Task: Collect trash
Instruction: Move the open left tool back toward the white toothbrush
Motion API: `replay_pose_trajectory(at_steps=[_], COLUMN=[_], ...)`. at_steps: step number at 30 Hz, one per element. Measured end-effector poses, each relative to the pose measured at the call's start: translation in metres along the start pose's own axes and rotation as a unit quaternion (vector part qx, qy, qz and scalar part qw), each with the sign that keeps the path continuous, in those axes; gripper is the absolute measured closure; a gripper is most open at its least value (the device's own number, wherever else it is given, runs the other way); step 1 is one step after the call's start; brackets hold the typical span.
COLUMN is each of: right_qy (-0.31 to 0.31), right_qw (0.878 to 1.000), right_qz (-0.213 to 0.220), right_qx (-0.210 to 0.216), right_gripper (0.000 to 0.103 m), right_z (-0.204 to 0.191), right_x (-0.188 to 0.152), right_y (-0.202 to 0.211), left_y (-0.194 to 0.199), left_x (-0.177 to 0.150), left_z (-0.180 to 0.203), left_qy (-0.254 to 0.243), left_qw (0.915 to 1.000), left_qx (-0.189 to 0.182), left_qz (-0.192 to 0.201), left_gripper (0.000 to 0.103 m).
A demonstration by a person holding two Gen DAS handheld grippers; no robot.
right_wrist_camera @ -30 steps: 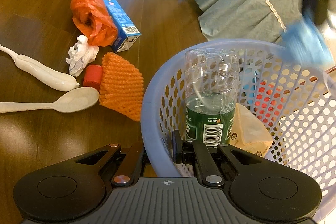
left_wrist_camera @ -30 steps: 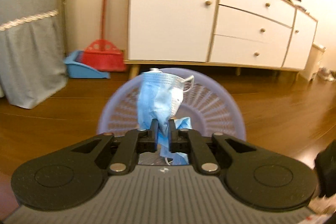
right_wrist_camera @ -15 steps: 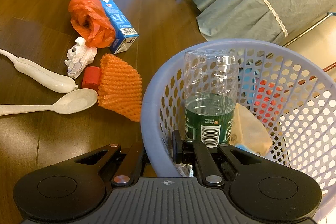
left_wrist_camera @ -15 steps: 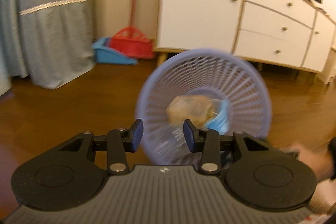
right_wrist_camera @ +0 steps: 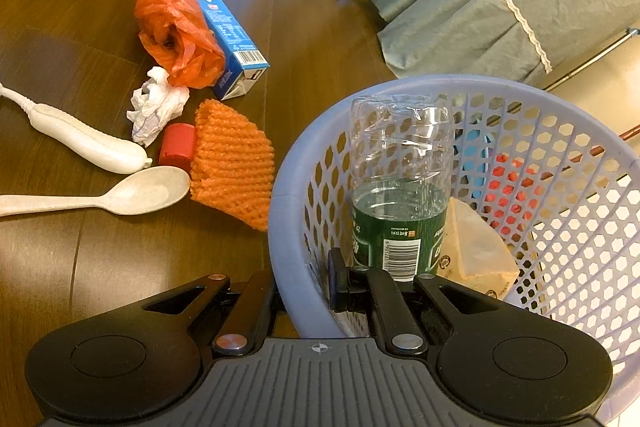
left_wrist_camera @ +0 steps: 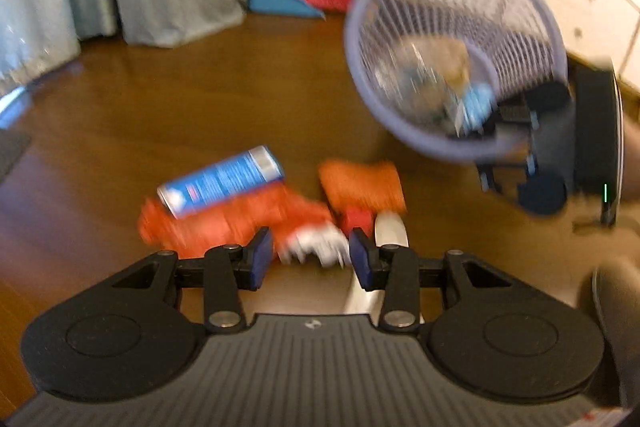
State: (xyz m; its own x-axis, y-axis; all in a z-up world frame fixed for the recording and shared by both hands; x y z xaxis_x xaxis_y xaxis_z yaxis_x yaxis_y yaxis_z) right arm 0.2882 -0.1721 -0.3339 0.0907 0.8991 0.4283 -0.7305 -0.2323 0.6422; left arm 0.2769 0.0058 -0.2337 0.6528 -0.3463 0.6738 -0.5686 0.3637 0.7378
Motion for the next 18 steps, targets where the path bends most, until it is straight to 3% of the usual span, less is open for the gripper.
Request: replay_pose_trajectory(at_steps=[7, 18], right_qy=[0.001, 0.001], right_qw=[1.0, 1.0], right_qz=[0.0, 0.0], right_qx=[0.0, 0.0], right_gripper=[0.099, 0.099], right_z=[-0.001, -0.002], right_x=[0.0, 0.0], right_y=[0.0, -0.001], left_y=[-0.023, -0.043], left_x=[-0.035, -0.057], left_z=[0.019, 0.028], left_qy=[-0.025, -0.036], left_qw=[0.9986, 0.9959], left_qx=[-0.022, -0.031], left_qz=[-0.042, -0.077], left_gripper=[0.067, 0.067])
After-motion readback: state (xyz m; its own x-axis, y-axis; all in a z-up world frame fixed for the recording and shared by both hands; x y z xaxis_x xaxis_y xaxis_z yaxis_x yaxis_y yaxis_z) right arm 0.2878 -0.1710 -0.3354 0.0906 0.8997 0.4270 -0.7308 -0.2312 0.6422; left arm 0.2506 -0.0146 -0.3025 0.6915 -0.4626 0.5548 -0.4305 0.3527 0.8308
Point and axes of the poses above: each gripper's, at about its wrist camera, not at the fingertips, and y roughly against the way its jaws point, z to its right, x to its top, the point moved 6 cm from there along -y, roughly the way its jaws point
